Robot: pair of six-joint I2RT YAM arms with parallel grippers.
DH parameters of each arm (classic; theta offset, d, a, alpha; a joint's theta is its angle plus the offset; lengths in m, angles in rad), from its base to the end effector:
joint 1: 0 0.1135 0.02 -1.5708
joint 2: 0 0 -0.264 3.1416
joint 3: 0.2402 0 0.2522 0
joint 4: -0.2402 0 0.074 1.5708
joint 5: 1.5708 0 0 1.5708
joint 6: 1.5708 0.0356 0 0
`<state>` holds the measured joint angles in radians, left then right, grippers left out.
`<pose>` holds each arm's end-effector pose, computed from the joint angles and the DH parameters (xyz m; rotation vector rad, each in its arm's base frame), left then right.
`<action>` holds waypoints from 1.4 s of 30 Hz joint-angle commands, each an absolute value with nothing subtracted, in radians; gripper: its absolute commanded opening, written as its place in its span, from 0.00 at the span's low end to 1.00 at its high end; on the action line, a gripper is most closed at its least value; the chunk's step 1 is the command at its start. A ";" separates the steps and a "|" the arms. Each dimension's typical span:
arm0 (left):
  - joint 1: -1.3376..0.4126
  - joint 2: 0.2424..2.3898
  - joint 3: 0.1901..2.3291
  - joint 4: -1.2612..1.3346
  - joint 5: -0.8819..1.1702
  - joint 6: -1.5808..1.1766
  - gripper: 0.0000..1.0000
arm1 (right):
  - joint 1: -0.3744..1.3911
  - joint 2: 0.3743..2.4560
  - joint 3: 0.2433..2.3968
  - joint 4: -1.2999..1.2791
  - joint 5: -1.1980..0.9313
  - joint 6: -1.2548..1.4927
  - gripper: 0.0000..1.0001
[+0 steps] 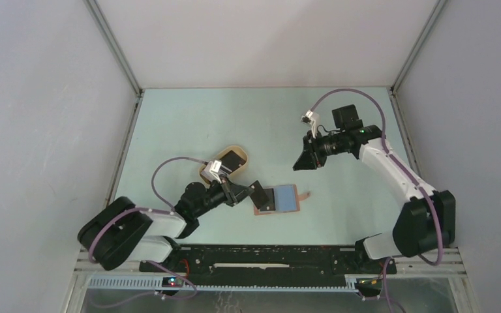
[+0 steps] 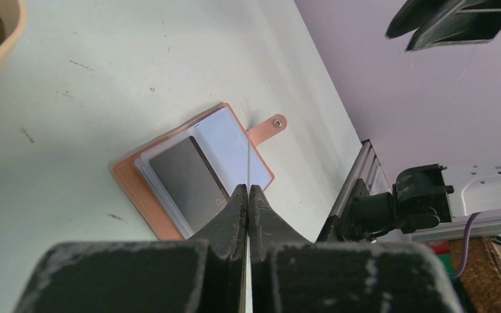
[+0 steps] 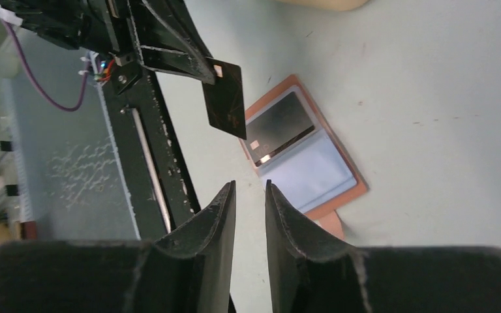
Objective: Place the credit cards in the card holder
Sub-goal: Move the storage box to the center of the board, then insert the credit card into the card holder.
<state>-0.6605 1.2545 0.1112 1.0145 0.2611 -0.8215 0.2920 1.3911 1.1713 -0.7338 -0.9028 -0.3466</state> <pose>0.1535 -0.1309 0.1524 0.0647 1.8807 -1.2901 0.2606 0.1075 0.3001 -1.0564 2.0663 1.0914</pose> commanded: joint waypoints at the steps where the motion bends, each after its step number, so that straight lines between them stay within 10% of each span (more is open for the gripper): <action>1: -0.666 1.395 0.146 1.333 0.280 -0.864 0.00 | 0.287 1.500 1.148 -0.705 -1.047 -0.370 0.30; 18: -0.726 1.376 0.246 0.922 0.065 -0.876 0.00 | 0.288 1.586 1.165 -0.731 -1.027 -0.373 0.29; 42: -0.731 1.612 0.320 1.068 0.167 -0.951 0.00 | 0.251 1.750 1.165 -0.813 -0.966 -0.454 0.23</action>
<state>-0.7265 1.5993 0.2768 1.0336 0.1448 -0.9298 0.2516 1.7504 1.1561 -0.8028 -0.9680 -0.4328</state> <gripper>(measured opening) 0.009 0.235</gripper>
